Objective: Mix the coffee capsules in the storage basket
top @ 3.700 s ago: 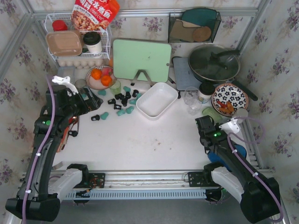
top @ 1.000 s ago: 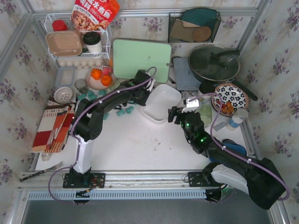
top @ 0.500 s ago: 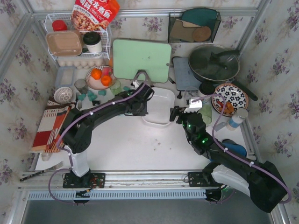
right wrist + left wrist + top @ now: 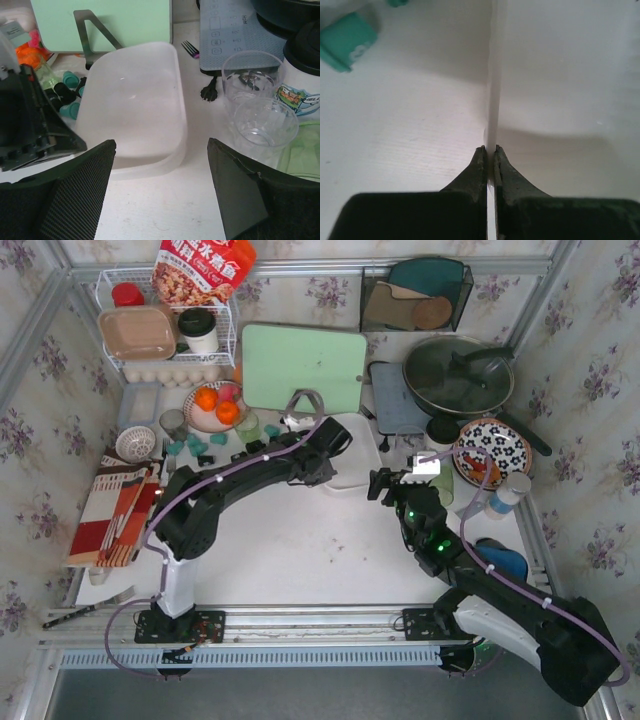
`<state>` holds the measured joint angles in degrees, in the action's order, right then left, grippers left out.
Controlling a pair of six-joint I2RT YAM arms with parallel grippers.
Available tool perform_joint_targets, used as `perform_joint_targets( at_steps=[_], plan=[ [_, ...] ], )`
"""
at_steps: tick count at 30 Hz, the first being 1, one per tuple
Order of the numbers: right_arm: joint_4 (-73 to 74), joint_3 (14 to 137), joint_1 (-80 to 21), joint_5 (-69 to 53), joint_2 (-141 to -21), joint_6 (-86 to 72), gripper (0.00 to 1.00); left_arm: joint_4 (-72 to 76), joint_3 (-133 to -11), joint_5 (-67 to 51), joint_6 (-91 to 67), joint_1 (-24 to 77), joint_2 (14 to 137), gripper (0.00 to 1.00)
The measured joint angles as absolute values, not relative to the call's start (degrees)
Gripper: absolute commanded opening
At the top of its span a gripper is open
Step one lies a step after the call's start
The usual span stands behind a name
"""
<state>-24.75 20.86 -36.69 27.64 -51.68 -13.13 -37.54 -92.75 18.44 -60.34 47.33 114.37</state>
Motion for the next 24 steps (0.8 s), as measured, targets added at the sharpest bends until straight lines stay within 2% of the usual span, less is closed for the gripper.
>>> perform_joint_targets(
  at_steps=[9, 19, 24],
  plan=[
    [-24.6, 20.8, -36.7, 28.2, -50.9, -13.1, 0.83, -36.6, -98.2, 15.7, -56.2, 47.6, 121.1, 0.00],
    [-24.6, 20.7, -36.7, 28.3, -51.2, -13.1, 0.88, -38.0, -98.4, 15.8, -52.5, 47.6, 120.7, 0.28],
    [-24.6, 20.7, -36.7, 28.3, -52.0, -13.1, 0.88, -37.9, -98.4, 16.3, -49.7, 47.6, 118.6, 0.33]
  ],
)
